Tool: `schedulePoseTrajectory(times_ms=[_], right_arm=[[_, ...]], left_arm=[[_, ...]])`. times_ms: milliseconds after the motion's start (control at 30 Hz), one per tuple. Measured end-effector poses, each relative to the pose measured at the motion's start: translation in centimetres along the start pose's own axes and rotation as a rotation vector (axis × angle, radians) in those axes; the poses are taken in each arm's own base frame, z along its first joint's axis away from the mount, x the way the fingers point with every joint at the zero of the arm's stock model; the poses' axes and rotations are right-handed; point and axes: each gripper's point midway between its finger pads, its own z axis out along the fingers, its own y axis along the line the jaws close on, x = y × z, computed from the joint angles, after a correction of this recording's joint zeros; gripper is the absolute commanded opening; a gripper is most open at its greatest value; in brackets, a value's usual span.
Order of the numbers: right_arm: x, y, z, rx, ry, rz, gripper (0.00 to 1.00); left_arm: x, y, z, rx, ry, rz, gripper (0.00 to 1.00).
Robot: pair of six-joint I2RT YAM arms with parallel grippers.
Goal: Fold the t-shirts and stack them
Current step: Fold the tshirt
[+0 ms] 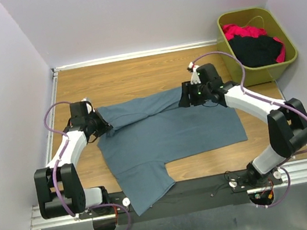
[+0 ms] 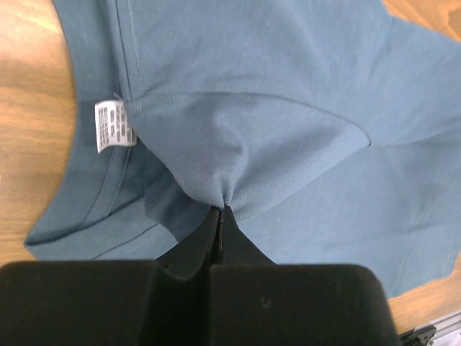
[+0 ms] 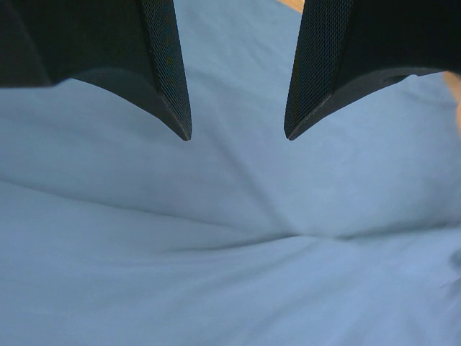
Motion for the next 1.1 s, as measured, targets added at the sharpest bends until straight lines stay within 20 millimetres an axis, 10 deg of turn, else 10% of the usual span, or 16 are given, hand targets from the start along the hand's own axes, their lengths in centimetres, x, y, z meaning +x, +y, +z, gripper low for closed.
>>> schedulePoseTrajectory(times_ms=[667, 1100], right_arm=[[3.6, 13.2, 9.2, -0.306, 0.053, -0.382, 0.46], [3.5, 15.2, 14.0, -0.334, 0.063, -0.438, 0.45]], left_arm=[[-7.8, -1.2, 5.4, -0.021, -0.078, 0.071, 0.01], [-12.0, -2.7, 7.3, -0.004, -0.140, 0.105, 0.03]])
